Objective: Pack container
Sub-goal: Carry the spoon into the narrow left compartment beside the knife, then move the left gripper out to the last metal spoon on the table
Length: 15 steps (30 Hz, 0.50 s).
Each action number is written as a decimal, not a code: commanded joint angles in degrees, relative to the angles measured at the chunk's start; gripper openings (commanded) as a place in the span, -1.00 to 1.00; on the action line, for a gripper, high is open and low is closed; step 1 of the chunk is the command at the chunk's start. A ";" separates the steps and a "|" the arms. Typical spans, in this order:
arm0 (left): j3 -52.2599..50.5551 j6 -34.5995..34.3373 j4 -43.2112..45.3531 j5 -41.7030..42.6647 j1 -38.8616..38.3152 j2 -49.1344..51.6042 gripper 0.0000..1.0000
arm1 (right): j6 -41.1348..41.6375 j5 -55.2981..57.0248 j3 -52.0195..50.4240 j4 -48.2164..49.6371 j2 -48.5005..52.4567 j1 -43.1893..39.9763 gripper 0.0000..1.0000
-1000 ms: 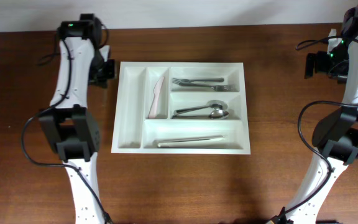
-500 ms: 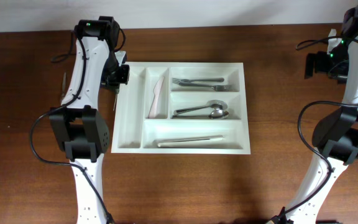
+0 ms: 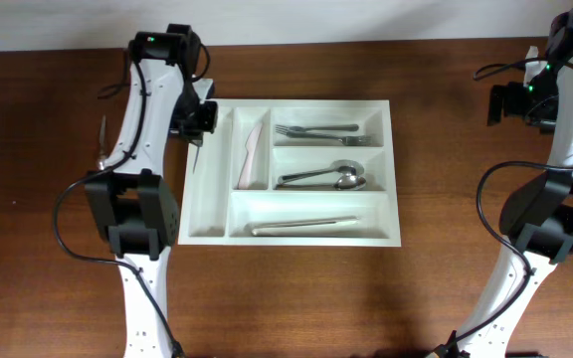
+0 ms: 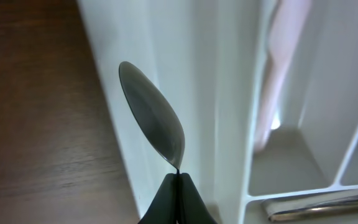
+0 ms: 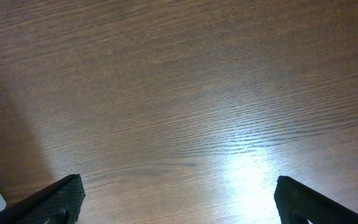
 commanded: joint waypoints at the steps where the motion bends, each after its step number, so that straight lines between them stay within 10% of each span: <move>1: -0.07 0.63 0.59 1.46 -1.40 1.66 -0.96 | -0.39 -0.33 -0.24 -0.02 -0.22 -0.07 0.98; 9: -1.64 -1.79 1.46 1.46 -1.84 3.93 -0.90 | -0.39 -0.33 -0.24 -0.02 -0.22 -0.07 0.98; 15: -1.64 -1.73 2.54 1.44 -1.84 3.96 0.30 | -0.39 -0.33 -0.24 -0.02 -0.22 -0.07 0.97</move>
